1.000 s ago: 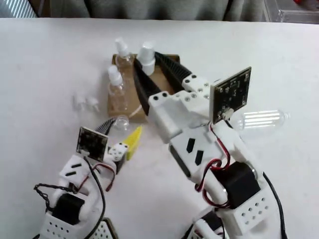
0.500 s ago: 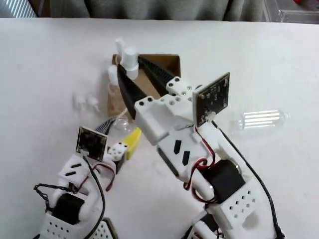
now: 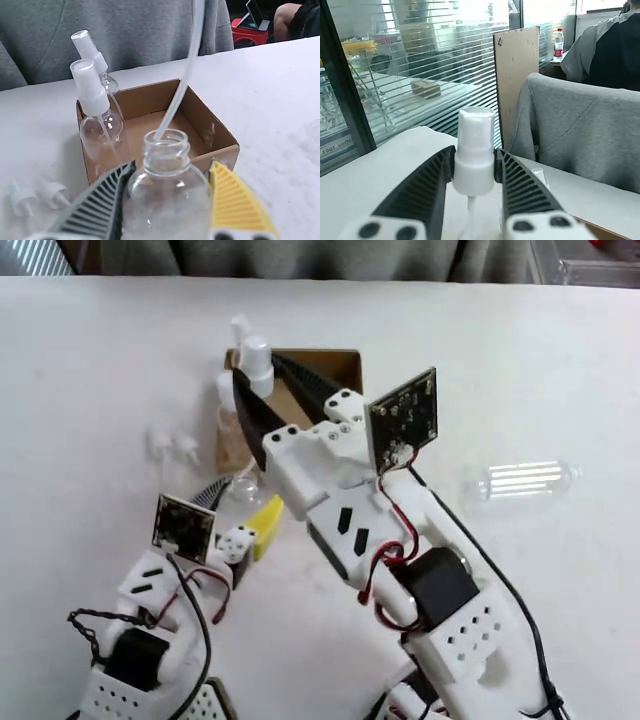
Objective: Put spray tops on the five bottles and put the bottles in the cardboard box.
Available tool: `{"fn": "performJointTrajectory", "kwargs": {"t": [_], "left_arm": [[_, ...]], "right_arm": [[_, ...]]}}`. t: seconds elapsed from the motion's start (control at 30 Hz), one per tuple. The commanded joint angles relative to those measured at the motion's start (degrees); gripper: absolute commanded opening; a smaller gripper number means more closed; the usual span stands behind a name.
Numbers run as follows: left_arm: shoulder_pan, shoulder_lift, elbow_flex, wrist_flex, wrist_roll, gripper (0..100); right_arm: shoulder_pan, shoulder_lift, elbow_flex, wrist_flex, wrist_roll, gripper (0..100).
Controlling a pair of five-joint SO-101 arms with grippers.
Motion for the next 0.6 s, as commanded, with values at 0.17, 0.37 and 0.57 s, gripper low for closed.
{"fn": "performJointTrajectory", "kwargs": {"t": [0.17,0.37,0.57], "left_arm": [[-0.3,-0.7,-2.5,-0.6,0.1,2],[-0.3,-0.7,-2.5,-0.6,-0.5,2],[0.0,-0.7,-2.5,-0.6,-0.5,2]], "right_arm": [[0.7,0.0,-0.6,-0.6,0.2,1.5],[0.5,0.0,-0.6,2.6,0.1,1.5],[0.5,0.2,-0.5,2.2,-0.3,1.5]]}}
